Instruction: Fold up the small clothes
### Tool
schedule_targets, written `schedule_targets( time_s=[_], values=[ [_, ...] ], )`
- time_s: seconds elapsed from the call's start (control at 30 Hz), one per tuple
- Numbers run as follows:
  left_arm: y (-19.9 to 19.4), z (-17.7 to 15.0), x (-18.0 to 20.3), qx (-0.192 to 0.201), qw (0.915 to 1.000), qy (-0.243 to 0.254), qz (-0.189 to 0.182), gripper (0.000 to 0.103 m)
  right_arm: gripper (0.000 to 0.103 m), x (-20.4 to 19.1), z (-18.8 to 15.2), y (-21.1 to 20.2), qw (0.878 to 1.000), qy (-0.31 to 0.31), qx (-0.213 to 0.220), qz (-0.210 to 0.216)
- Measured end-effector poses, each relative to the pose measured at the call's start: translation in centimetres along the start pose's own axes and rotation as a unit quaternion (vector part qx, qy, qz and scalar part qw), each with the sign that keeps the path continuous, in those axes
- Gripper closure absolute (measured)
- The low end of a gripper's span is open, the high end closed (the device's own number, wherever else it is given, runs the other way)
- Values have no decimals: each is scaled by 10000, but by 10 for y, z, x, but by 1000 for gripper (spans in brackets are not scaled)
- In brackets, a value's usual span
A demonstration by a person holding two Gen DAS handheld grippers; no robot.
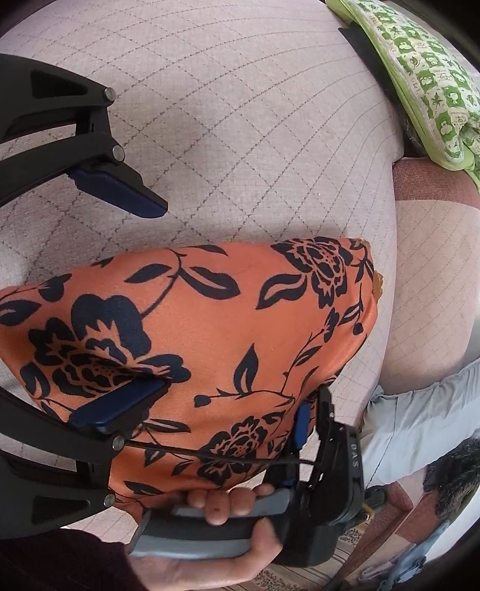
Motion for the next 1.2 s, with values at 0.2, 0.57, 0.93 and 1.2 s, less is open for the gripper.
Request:
schedule_targets(
  time_s=[0.2, 0.57, 0.93, 1.2],
  values=[
    [-1, -2, 5, 7, 9999, -3, 116, 12, 72, -4, -4, -10, 9999, 43, 114, 98],
    [-2, 2, 10, 2, 9998, -135, 131, 12, 72, -27, -61, -88, 9967, -535, 606, -24],
    [0, 1, 8, -147, 9998, -162, 32, 12, 72, 22, -138, -89, 9974, -523, -383, -309],
    [7, 0, 13, -281, 9996, -89, -19, 11, 75, 44, -147, -83, 9975, -607, -312, -156]
  ],
)
Point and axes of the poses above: each gripper's, at about its wrist camera, not at the fingertips, and y roughly the way its jaws point, x to its right, z to its top, the point moved 3 cm from there along y, roughly the way its jaws point, and after that the axes turned 6 degrees about -x, right-handed, at the moved point
